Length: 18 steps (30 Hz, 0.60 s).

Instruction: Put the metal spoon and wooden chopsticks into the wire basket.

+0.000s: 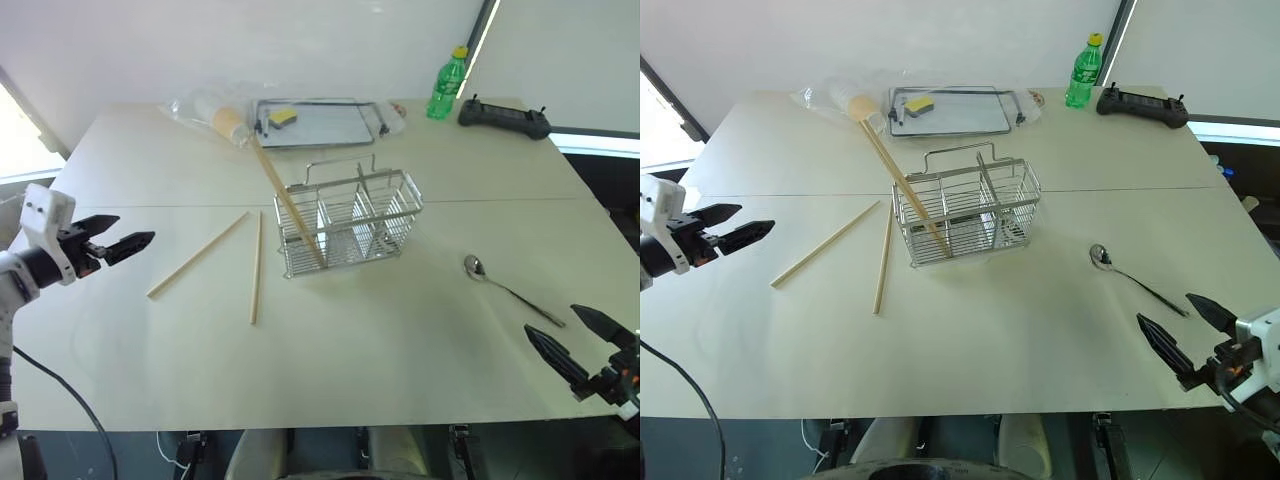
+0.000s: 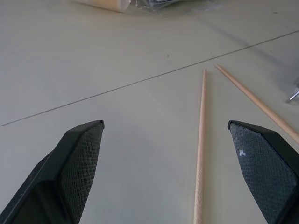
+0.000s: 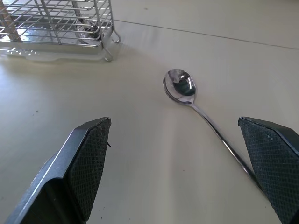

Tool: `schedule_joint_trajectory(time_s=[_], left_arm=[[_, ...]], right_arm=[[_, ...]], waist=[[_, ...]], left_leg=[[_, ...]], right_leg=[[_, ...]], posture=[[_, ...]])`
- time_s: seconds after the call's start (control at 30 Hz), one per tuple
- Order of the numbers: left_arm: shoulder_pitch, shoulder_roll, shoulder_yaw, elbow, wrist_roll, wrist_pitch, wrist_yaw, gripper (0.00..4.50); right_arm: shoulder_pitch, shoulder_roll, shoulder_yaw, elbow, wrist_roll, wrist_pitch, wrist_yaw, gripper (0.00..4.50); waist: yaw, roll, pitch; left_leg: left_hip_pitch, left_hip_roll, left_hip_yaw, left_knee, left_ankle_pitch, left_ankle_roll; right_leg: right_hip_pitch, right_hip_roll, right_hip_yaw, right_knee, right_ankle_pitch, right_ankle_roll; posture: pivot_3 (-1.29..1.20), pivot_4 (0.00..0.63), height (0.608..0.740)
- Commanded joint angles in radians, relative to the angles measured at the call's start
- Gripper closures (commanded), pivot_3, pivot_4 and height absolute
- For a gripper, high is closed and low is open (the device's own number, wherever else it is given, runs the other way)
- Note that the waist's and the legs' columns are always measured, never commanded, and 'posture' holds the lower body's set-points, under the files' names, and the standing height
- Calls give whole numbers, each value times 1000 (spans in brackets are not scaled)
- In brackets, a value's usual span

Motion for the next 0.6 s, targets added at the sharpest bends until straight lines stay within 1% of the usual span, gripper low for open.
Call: schedule_joint_trajectory(time_s=[0.03,0.23,0.37,0.6], left_arm=[[-12,12,2,-19,3,-30,-24,33],[-25,-5,-13,-50,-14,-4,-20,33],[-3,-18,-29,-82,-6,-11,-30,33],[0,-34,-25,-87,-5,-6,-24,33]], right_arm=[[-2,-6,-16,-20,14,-7,-5,0],[-27,-36,-12,-2,0,-7,2,0],[-40,-58,-22,13,-4,-7,10,0],[-50,-85,-31,30,-7,-5,25,0]], waist=[[0,0,0],[0,0,0],[0,0,0],[0,0,0]], left_leg=[[0,0,0,0,0,0],[0,0,0,0,0,0],[0,0,0,0,0,0],[1,-1,1,1,0,1]], right_leg=[[0,0,0,0,0,0],[0,0,0,0,0,0],[0,0,0,0,0,0],[1,0,0,1,1,-2]], posture=[[0,150,709],[0,150,709],[0,150,709],[0,150,709]])
